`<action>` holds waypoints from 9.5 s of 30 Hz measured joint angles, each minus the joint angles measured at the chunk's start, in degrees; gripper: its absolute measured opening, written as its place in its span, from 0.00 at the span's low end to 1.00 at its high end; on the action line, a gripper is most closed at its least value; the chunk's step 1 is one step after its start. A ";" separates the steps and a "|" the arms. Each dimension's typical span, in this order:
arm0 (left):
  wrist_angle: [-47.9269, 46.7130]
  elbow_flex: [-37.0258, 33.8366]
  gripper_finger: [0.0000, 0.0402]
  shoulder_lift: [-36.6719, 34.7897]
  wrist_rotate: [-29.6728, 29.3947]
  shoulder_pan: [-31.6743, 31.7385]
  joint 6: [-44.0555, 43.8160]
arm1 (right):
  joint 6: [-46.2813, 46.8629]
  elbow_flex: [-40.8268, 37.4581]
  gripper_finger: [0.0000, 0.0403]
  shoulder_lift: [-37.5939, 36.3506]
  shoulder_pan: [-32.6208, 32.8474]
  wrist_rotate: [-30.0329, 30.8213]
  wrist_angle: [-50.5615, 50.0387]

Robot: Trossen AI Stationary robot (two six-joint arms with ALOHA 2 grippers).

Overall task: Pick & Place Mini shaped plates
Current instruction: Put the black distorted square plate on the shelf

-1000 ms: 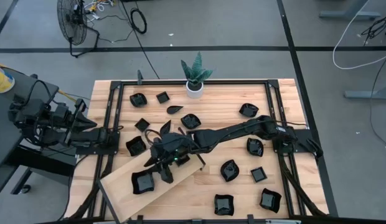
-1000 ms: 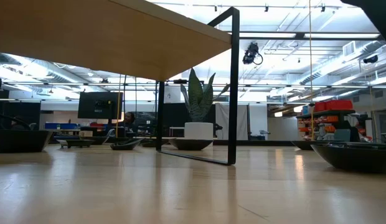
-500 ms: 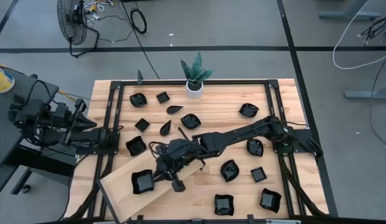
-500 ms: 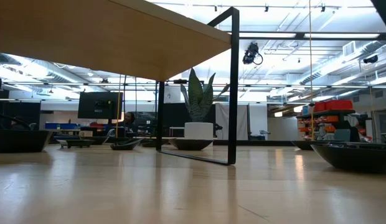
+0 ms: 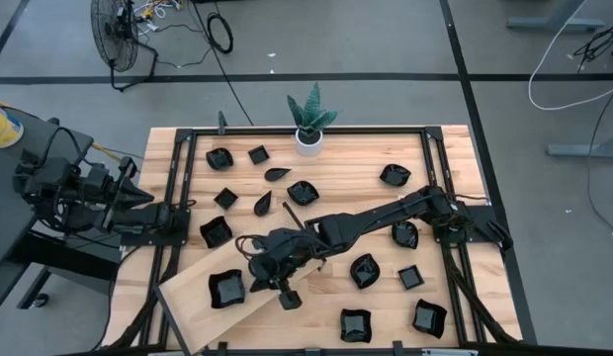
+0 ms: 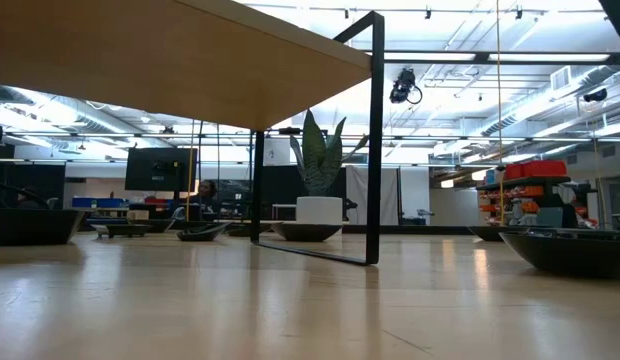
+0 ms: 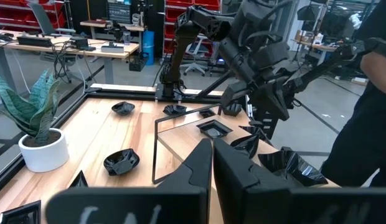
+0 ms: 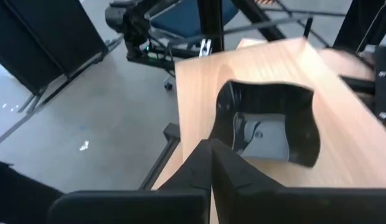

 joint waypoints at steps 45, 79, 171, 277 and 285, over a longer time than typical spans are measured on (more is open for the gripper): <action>0.00 0.00 0.05 0.00 -0.01 -0.01 0.00 | 4.50 -0.03 0.00 -2.23 -6.71 13.80 -0.51; 0.02 0.01 0.05 0.00 0.03 -0.01 0.00 | 11.70 -37.29 0.00 -25.22 -23.12 17.33 8.11; 0.01 0.02 0.05 0.00 0.00 -0.01 0.00 | 44.62 -78.50 0.00 -50.10 -43.79 39.08 -22.21; 0.01 0.00 0.05 0.00 0.00 0.00 0.00 | 33.63 -82.88 0.00 -51.78 -23.47 24.21 2.24; 0.00 0.00 0.05 0.00 0.00 -0.01 0.00 | 33.69 -84.65 0.00 -51.80 -23.47 22.71 6.40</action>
